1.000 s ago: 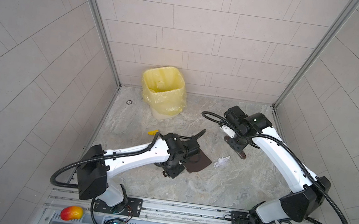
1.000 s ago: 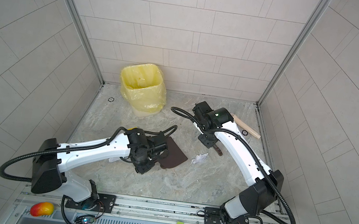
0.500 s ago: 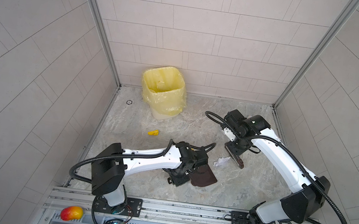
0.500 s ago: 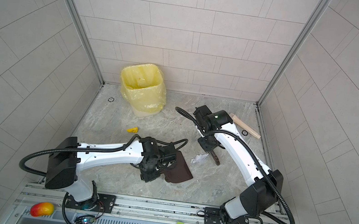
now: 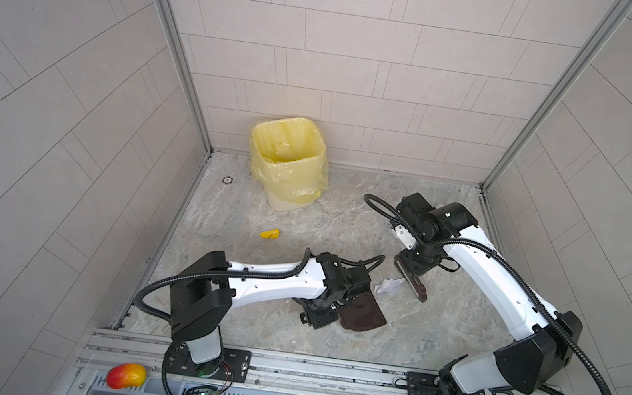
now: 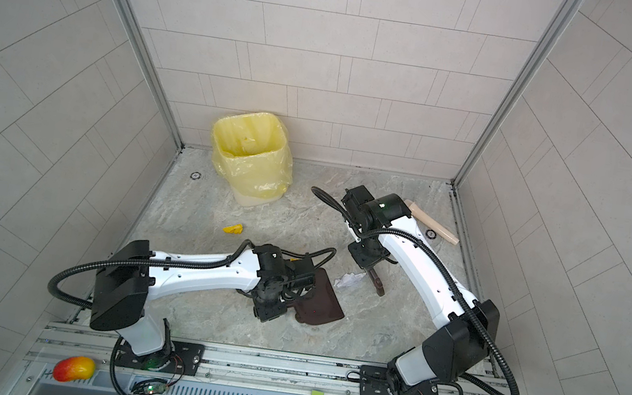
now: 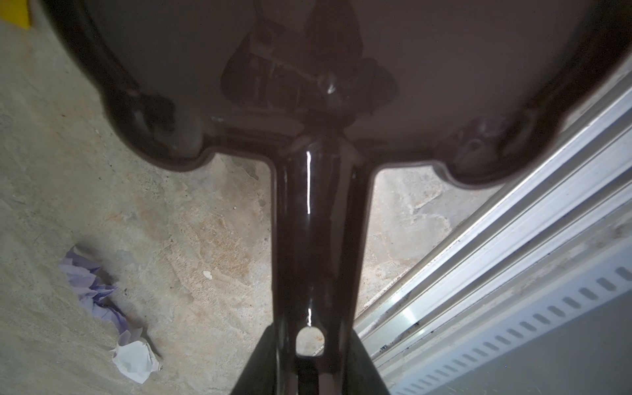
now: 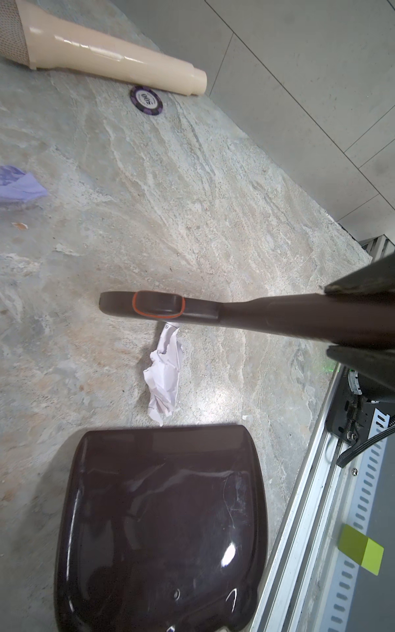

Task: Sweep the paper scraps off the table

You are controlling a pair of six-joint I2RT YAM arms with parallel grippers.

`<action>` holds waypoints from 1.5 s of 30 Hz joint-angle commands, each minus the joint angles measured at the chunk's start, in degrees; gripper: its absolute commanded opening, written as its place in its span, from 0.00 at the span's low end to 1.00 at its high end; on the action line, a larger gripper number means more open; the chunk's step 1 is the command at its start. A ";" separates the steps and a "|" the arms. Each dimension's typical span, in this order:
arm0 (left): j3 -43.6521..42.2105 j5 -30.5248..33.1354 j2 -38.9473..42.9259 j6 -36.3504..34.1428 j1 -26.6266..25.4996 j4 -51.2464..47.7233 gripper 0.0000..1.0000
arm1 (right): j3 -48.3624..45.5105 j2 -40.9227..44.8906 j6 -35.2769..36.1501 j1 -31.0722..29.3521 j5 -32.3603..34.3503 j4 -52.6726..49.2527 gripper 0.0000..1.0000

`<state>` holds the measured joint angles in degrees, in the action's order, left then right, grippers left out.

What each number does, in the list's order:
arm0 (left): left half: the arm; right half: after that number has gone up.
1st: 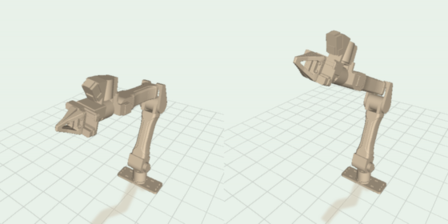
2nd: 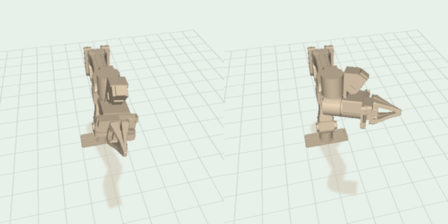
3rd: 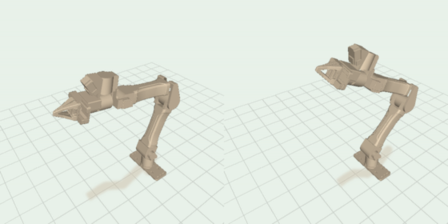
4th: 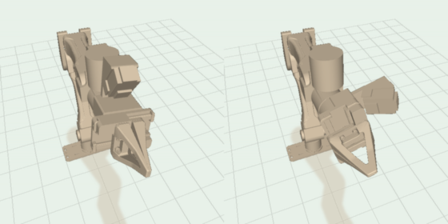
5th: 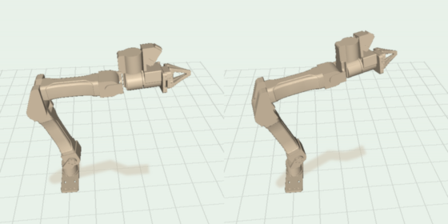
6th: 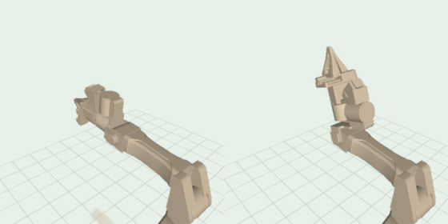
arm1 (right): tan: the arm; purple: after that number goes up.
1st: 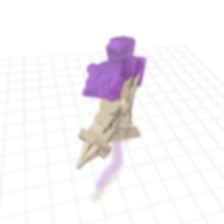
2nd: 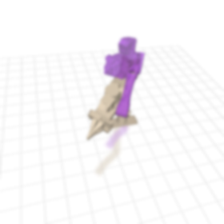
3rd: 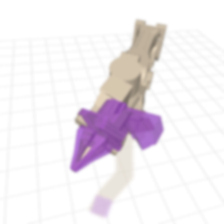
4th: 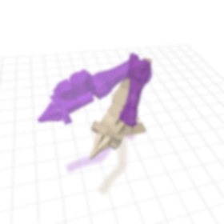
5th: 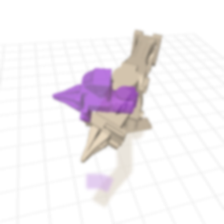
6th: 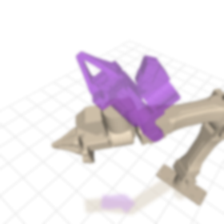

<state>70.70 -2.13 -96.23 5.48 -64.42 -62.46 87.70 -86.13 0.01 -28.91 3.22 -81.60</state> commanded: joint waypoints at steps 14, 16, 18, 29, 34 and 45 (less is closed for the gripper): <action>-2.19 1.12 -1.95 0.08 -0.18 3.14 0.00 | 0.64 3.22 -0.14 6.85 -2.35 0.47 0.00; -2.32 1.16 -1.75 0.31 -0.17 3.36 0.00 | 0.49 2.04 -0.32 6.85 -3.81 0.28 0.00; -2.55 1.08 -1.69 0.38 -0.16 3.56 0.00 | 0.76 0.86 -0.19 6.68 -5.17 -0.29 0.00; -4.82 0.82 -0.79 1.03 -0.10 6.09 0.00 | 0.63 0.85 0.19 2.72 -13.71 -1.27 0.00; -5.05 0.98 -0.80 1.06 -0.13 6.50 0.00 | 1.38 1.73 -0.01 -0.58 -17.33 -2.36 0.00; -6.11 1.39 0.55 1.66 -0.17 7.43 0.00 | 4.52 3.80 -2.51 -4.17 -12.94 -6.55 0.00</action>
<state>65.43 -1.67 -97.27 5.98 -64.42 -54.92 90.39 -84.49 -0.86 -33.10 -13.04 -84.16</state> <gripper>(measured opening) 0.296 0.244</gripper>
